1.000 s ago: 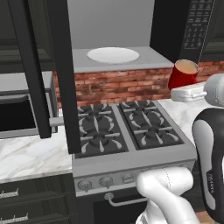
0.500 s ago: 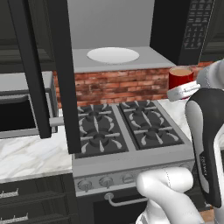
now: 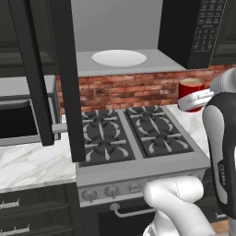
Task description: Pick the cup of tea, navigate to the dining table, and place it on the saucer.
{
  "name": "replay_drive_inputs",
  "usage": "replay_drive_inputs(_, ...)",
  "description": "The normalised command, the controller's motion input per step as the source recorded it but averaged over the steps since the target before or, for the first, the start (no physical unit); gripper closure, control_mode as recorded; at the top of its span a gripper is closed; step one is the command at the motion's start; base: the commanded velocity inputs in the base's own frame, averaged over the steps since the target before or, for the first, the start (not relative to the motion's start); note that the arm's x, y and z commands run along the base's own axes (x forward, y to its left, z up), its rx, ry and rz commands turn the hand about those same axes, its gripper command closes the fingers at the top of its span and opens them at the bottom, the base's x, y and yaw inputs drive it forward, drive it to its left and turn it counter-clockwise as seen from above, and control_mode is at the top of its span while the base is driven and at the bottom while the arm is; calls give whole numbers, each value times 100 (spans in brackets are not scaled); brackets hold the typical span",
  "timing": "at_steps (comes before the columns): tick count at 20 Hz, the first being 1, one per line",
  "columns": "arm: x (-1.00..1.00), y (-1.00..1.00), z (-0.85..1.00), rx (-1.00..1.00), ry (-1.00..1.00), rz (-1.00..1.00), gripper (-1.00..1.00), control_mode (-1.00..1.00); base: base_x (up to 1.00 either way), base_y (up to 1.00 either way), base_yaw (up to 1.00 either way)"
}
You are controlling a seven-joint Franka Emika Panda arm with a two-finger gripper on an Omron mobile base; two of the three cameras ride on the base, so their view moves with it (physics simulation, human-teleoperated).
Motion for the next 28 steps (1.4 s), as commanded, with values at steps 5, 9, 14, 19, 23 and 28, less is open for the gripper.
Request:
replay_drive_inputs(5,0,0,0,0,0,0,100,-100,0,0,0)
replay_drive_inputs(9,0,0,0,0,0,0,100,-100,0,0,0)
replay_drive_inputs(14,0,0,0,0,0,0,100,100,-47,0,-2)
replay_drive_inputs(19,0,0,0,0,0,0,100,100,-100,-1,-6)
replay_drive_inputs(23,0,0,0,0,0,0,100,100,-100,-19,2)
replay_drive_inputs(28,0,0,0,0,0,0,100,100,-94,-17,37)
